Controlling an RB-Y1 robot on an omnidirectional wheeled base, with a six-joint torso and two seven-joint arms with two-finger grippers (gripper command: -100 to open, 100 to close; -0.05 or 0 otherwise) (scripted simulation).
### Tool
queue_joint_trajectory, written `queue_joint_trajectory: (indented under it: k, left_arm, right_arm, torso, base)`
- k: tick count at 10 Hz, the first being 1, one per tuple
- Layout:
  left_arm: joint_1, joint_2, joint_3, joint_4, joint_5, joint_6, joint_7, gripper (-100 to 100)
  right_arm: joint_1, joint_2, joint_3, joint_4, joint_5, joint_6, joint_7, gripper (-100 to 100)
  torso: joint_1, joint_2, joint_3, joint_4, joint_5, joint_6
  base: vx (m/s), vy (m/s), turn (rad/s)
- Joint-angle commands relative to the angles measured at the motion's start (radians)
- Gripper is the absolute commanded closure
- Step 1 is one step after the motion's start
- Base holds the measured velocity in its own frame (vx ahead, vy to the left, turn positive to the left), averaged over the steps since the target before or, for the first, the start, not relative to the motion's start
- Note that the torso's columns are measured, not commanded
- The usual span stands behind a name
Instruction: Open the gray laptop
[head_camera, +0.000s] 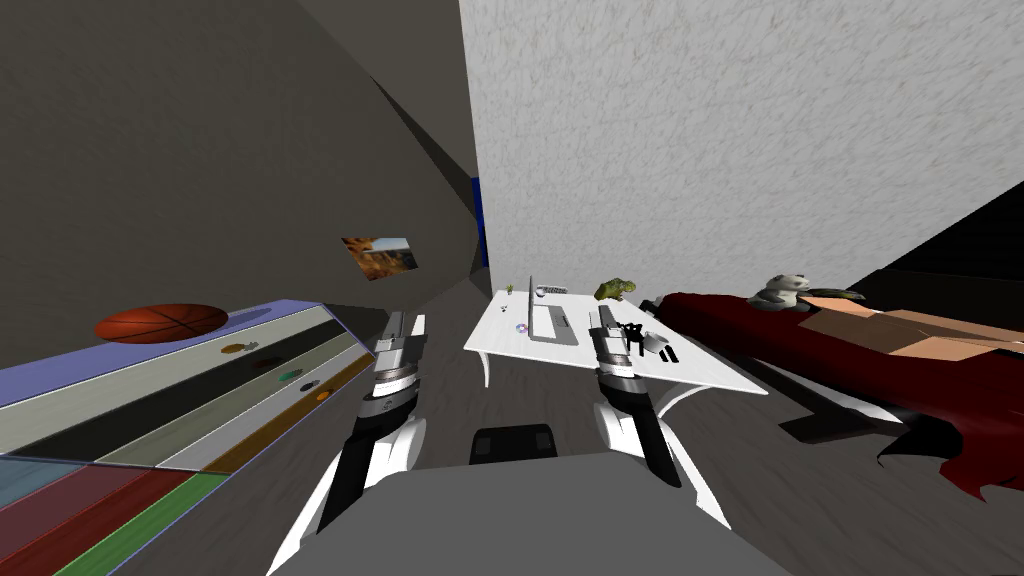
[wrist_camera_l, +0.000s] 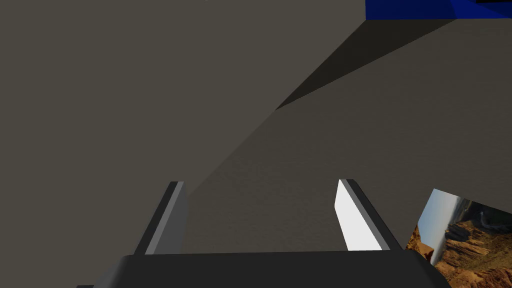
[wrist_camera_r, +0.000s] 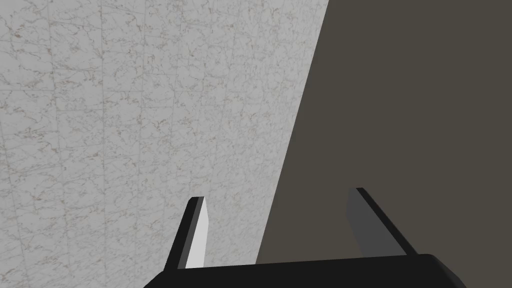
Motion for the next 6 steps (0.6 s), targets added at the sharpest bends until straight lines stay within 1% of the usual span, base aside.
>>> queue_joint_trajectory:
  k: [1,3,6]
  left_arm:
    - [0.0,0.0,0.0,0.0,0.0,0.0,0.0,0]
    - [0.0,0.0,0.0,0.0,0.0,0.0,0.0,0]
    - [0.0,0.0,0.0,0.0,0.0,0.0,0.0,0]
  right_arm:
    - [0.0,0.0,0.0,0.0,0.0,0.0,0.0,0]
    - [0.0,0.0,0.0,0.0,0.0,0.0,0.0,0]
    - [0.0,0.0,0.0,0.0,0.0,0.0,0.0,0]
  torso:
    - [0.0,0.04,-0.082,0.041,0.0,0.0]
    - [0.0,0.175,-0.351,0.176,0.0,0.0]
    - [0.0,0.396,-0.792,0.396,0.0,0.0]
  base:
    - [0.0,0.0,0.0]
    - [0.0,0.0,0.0]
    - [0.0,0.0,0.0]
